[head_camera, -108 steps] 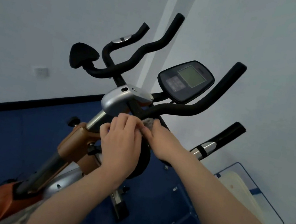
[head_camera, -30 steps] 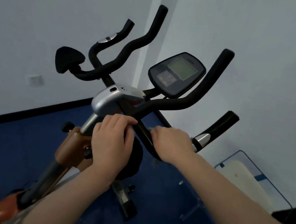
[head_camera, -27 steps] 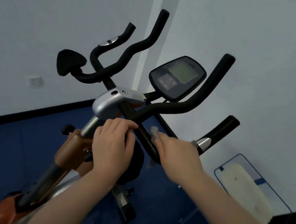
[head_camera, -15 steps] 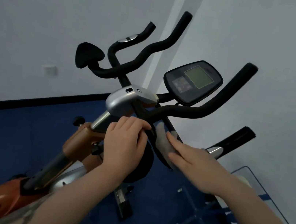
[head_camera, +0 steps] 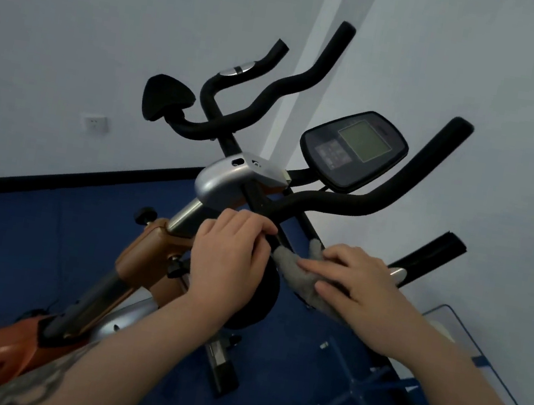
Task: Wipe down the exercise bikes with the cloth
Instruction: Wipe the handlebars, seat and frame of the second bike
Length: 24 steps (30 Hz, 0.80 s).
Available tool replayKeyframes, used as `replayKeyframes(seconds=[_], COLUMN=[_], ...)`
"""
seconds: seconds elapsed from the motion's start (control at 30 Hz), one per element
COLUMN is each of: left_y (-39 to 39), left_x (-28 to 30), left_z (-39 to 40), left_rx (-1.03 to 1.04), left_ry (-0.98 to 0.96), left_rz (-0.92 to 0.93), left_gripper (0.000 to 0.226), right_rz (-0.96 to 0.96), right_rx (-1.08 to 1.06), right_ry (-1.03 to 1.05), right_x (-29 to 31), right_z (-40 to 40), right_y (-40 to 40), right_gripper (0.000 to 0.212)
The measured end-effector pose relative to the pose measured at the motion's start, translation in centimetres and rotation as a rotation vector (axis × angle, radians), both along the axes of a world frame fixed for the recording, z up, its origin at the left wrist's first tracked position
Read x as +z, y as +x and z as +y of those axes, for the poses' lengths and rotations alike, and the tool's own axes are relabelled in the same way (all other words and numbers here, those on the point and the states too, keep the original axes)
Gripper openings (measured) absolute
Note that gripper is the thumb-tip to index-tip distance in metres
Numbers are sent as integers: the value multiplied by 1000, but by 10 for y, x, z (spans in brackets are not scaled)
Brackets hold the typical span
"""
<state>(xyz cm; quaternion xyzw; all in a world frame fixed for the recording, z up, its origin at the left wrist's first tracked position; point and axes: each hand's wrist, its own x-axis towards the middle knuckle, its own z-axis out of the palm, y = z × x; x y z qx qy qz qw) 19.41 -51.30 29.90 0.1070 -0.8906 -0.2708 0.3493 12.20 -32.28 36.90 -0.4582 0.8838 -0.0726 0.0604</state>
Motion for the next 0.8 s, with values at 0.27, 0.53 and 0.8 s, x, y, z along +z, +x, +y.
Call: replayKeyframes(seconds=[0.27,0.53,0.8], left_y=[0,0,2], left_x=[-1,-1,-6], left_z=[0,1,-1], left_rx=[-7,-13,6], left_ry=[4,17,129], left_rz=[32,43,75], left_gripper=[23,22,21], right_rz=[-215,222,99], right_rx=[-191,-438,-234], right_ry=[-211,72,94], right_x=[-4,-47,-42], right_z=[-2,-64,-53], right_y=[13,10,-2], right_gripper=[21,43,33])
